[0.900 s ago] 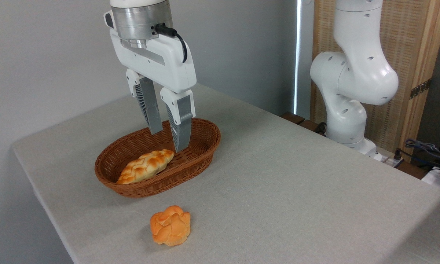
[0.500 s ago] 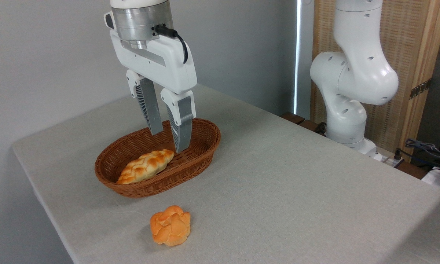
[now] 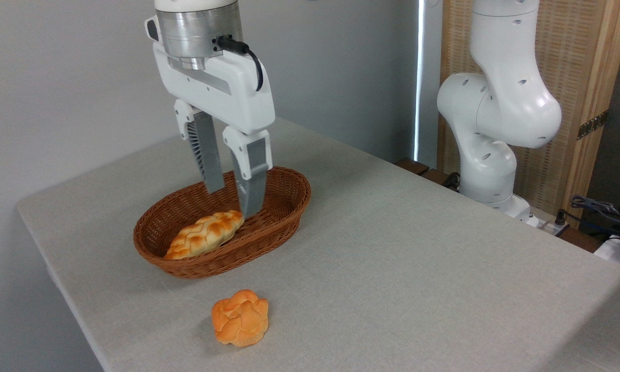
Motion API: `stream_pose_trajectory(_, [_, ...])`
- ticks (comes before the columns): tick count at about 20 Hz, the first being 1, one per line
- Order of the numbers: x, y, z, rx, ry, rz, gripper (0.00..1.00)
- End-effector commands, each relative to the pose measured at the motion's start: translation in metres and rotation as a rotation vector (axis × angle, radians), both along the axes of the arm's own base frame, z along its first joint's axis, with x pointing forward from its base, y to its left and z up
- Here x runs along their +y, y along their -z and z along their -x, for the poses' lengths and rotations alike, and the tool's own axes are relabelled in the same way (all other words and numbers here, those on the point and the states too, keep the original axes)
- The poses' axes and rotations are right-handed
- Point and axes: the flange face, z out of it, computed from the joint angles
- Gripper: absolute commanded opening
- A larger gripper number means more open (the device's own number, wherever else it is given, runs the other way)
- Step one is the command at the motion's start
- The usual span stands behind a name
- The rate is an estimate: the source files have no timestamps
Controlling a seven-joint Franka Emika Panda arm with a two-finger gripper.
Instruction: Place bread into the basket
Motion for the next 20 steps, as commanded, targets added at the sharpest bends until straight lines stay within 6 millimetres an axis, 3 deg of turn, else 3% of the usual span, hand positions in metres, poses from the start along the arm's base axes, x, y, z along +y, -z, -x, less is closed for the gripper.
stream_pose_trajectory(1, [0.005,0.019,0.013,-0.088,-0.014,-0.003,1.0])
stream_pose_trajectory(6, [0.012,0.035,0.011,-0.112,0.208,-0.039,1.0])
stream_pose_trajectory(11, [0.037,0.084,0.012,-0.098,0.543,-0.118,1.0])
stream_pose_trajectory(17, [0.04,0.134,0.01,-0.124,0.599,-0.203,1.0])
stream_pose_trajectory(20, [0.037,0.145,0.014,-0.104,0.644,-0.219,1.0])
